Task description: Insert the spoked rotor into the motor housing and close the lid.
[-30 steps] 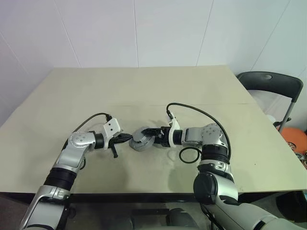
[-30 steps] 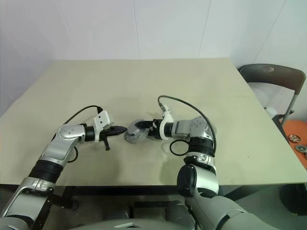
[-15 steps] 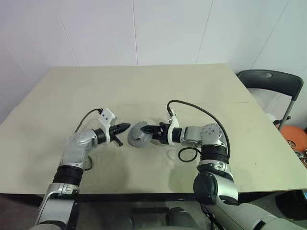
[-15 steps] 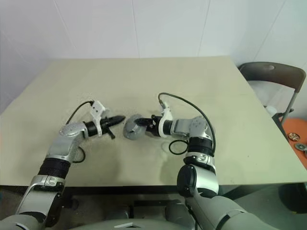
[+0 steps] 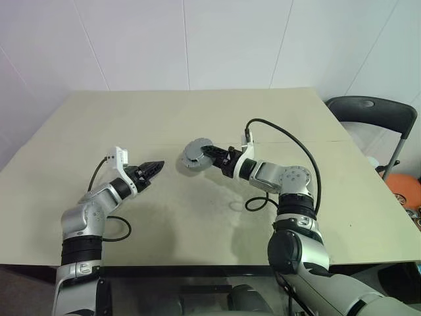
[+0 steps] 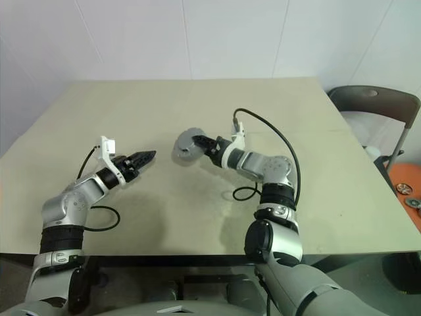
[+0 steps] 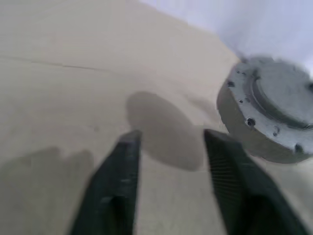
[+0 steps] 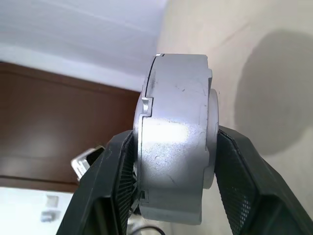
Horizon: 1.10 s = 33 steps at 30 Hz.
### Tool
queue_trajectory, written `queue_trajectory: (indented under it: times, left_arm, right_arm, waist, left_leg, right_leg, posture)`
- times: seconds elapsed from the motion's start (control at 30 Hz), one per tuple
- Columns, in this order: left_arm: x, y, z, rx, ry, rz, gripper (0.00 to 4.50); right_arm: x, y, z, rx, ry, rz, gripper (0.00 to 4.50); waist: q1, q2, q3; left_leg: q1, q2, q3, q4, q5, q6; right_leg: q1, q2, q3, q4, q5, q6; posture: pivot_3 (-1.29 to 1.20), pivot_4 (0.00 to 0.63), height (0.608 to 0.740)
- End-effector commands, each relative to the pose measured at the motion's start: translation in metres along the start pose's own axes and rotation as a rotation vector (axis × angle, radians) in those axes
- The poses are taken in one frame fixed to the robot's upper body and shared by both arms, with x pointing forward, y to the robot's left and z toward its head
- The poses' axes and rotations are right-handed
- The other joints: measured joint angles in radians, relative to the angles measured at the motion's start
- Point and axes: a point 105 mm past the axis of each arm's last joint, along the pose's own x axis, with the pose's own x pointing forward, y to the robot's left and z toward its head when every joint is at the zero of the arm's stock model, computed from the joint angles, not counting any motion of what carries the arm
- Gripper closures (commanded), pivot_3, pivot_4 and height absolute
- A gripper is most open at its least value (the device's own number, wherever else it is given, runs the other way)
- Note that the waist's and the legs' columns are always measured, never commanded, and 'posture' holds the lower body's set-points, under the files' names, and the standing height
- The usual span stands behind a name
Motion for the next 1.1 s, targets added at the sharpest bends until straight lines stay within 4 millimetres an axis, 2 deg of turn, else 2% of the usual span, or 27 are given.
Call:
queue_trajectory:
  times: [0.03, 0.13, 0.33, 0.47, 0.87, 0.97, 1.0, 1.1]
  left_arm:
    - [0.007, -0.019, 0.02, -0.127, -0.082, -0.057, 0.87]
    - [0.015, -0.024, 0.015, -0.335, -0.067, -0.071, 0.02]
    - [0.022, -0.042, 0.008, -0.569, -0.037, -0.16, 0.02]
    - [0.028, -0.05, 0.003, -0.667, -0.005, -0.194, 0.02]
    - [0.06, -0.092, -0.003, -0.826, 0.032, -0.367, 0.02]
    - [0.067, -0.084, -0.007, -0.827, 0.024, -0.305, 0.56]
    - [0.068, -0.083, -0.007, -0.834, 0.013, -0.3, 0.91]
    - [0.067, -0.079, 0.003, -0.876, -0.073, -0.319, 1.58]
  right_arm:
    - [0.008, 0.037, 0.016, -0.03, -0.066, 0.149, 2.46]
    - [0.012, 0.04, 0.015, -0.036, -0.069, 0.161, 2.46]
    - [0.015, 0.043, 0.011, -0.039, -0.064, 0.178, 2.46]
    - [0.015, 0.041, 0.009, -0.037, -0.064, 0.178, 2.46]
    - [0.019, 0.037, -0.004, -0.037, -0.015, 0.165, 2.46]
    - [0.018, 0.038, -0.004, -0.043, -0.013, 0.165, 2.46]
    - [0.018, 0.038, -0.004, -0.044, -0.013, 0.165, 2.46]
    - [0.017, 0.037, -0.003, -0.046, -0.015, 0.164, 2.46]
  waist:
    - [0.0, 0.0, 0.0]
    - [0.0, 0.0, 0.0]
    - [-0.004, 0.0, 0.0]
    - [-0.001, -0.001, 0.0]
    - [0.0, -0.001, 0.0]
    - [0.0, -0.001, 0.0]
    - [0.0, -0.001, 0.0]
    - [0.001, -0.001, 0.0]
  left_leg:
    - [0.0, 0.0, 0.0, 0.0, 0.0, 0.0]
    - [0.0, 0.0, 0.0, 0.001, 0.0, 0.0]
    - [0.0, 0.0, -0.001, 0.001, 0.0, 0.0]
    - [0.0, 0.0, -0.001, 0.001, 0.0, 0.0]
    - [0.0, -0.001, -0.001, 0.002, 0.001, -0.001]
    - [0.0, -0.001, -0.001, 0.002, 0.001, -0.001]
    - [0.0, -0.001, -0.001, 0.002, 0.001, -0.001]
    - [0.0, -0.001, -0.001, 0.002, 0.001, -0.002]
  right_leg:
    - [0.0, 0.0, 0.0, 0.0, 0.0, 0.0]
    - [0.0, 0.0, 0.0, 0.0, 0.0, 0.0]
    - [0.0, 0.0, 0.0, 0.001, 0.0, 0.0]
    - [0.0, 0.0, 0.0, 0.001, 0.0, 0.0]
    - [0.0, 0.0, 0.0, 0.001, 0.0, 0.0]
    - [0.0, 0.0, 0.0, 0.001, 0.0, 0.0]
    - [0.0, 0.0, 0.0, 0.001, 0.0, 0.0]
    - [0.0, 0.0, 0.0, 0.001, 0.0, 0.0]
  posture:
    - [0.0, 0.0, 0.74]
    - [0.0, 0.0, 0.74]
    - [0.0, 0.0, 0.74]
    - [0.0, 0.0, 0.74]
    - [0.0, 0.0, 0.74]
    - [0.0, 0.0, 0.74]
    - [0.0, 0.0, 0.74]
    - [0.0, 0.0, 0.74]
